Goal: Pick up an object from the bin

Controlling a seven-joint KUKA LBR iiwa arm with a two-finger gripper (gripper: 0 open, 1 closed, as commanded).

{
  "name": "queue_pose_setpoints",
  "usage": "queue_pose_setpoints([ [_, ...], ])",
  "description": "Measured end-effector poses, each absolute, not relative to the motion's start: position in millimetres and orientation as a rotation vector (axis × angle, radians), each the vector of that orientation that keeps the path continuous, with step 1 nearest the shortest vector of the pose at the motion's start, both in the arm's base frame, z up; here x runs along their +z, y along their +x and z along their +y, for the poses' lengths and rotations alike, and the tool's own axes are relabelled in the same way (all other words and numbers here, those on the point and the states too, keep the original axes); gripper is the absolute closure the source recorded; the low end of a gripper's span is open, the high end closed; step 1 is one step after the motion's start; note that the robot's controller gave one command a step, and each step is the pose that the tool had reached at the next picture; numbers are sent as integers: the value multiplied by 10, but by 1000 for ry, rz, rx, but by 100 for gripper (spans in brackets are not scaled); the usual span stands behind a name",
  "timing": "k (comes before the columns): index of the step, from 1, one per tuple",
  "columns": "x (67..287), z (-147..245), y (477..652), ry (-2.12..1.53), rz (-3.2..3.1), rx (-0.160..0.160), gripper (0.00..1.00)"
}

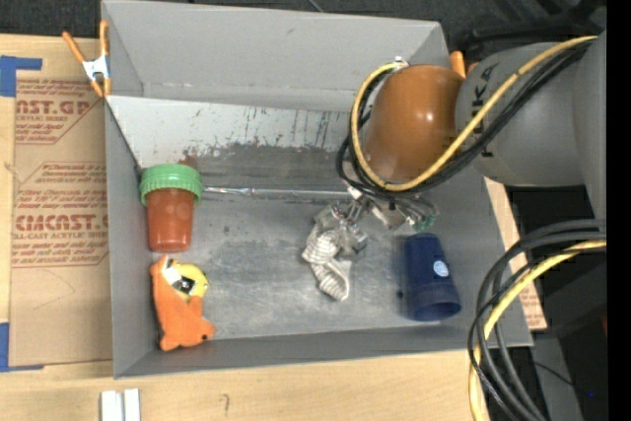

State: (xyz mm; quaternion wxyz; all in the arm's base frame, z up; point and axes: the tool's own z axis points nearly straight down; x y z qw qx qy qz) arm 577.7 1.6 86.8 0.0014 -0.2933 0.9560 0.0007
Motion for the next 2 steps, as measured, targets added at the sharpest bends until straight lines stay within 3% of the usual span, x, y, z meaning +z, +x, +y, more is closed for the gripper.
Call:
queue_pose_setpoints([
  [1,868,18,5776,-921,3001,3,100],
  [2,2953,-286,5835,-835,3024,-3,100],
])
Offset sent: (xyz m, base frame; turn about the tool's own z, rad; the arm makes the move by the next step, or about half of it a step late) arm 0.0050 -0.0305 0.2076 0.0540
